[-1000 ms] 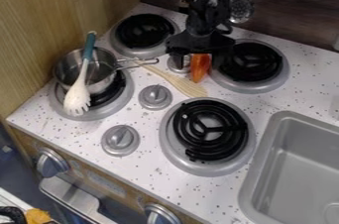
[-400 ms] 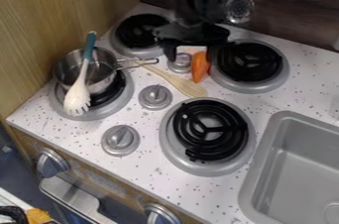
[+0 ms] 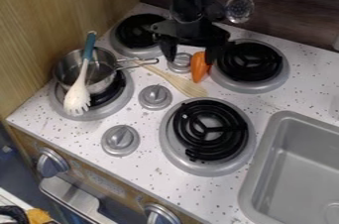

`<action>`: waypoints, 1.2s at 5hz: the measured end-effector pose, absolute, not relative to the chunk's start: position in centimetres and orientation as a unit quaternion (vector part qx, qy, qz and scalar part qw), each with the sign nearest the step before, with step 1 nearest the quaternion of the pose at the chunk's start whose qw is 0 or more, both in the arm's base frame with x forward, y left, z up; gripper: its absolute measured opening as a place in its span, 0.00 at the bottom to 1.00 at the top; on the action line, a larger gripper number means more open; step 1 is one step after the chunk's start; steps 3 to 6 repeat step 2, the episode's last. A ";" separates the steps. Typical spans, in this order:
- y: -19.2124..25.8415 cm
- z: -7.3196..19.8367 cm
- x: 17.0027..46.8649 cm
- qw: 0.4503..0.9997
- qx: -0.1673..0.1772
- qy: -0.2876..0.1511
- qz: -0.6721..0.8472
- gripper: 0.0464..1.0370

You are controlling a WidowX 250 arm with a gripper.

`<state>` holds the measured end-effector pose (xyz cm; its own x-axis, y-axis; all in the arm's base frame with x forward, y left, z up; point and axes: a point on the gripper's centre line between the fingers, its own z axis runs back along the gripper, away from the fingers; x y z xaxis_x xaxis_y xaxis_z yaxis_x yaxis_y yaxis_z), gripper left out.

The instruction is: Moved the orange object in between the right upper burners

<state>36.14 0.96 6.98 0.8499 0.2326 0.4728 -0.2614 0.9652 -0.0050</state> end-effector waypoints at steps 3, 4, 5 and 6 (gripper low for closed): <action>-2.7 7.7 36.4 0.955 0.010 -0.282 0.097 0.96; -2.7 7.7 36.4 0.955 0.010 -0.282 0.097 0.96; -2.7 7.7 36.4 0.955 0.010 -0.282 0.097 0.96; -2.7 7.7 36.4 0.955 0.010 -0.282 0.097 0.96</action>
